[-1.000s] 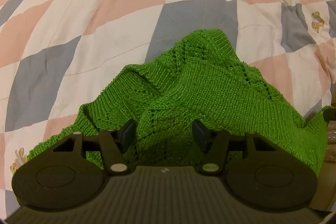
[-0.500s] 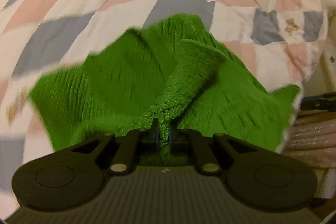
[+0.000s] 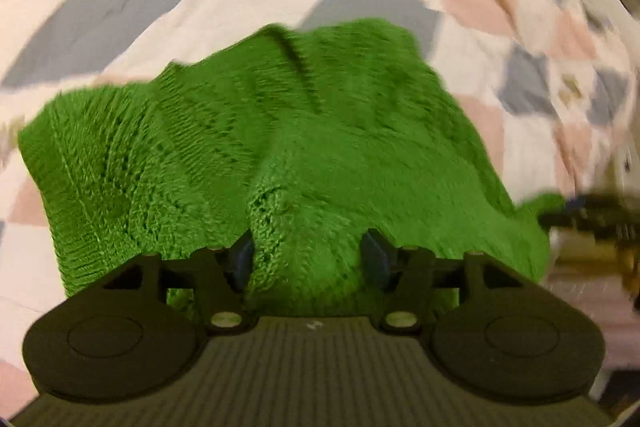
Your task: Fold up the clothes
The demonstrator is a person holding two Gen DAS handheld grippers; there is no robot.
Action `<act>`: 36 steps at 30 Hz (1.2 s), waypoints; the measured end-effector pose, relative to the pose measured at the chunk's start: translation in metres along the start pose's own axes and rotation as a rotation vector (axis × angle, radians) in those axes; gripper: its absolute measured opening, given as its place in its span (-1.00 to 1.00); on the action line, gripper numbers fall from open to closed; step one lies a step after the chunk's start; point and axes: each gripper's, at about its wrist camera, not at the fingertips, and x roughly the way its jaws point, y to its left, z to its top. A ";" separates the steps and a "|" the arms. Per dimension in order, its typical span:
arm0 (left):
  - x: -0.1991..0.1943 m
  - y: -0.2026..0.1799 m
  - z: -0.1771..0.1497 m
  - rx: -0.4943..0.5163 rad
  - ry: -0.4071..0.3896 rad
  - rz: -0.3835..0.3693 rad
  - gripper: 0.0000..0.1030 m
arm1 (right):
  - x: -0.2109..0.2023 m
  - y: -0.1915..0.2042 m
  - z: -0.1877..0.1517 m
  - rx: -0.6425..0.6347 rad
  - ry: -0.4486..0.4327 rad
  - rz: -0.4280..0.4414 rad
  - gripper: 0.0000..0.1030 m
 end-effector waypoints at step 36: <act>-0.302 0.030 -0.013 -0.076 -0.727 0.365 -0.89 | -0.113 0.204 0.143 -0.514 -0.485 0.016 -0.88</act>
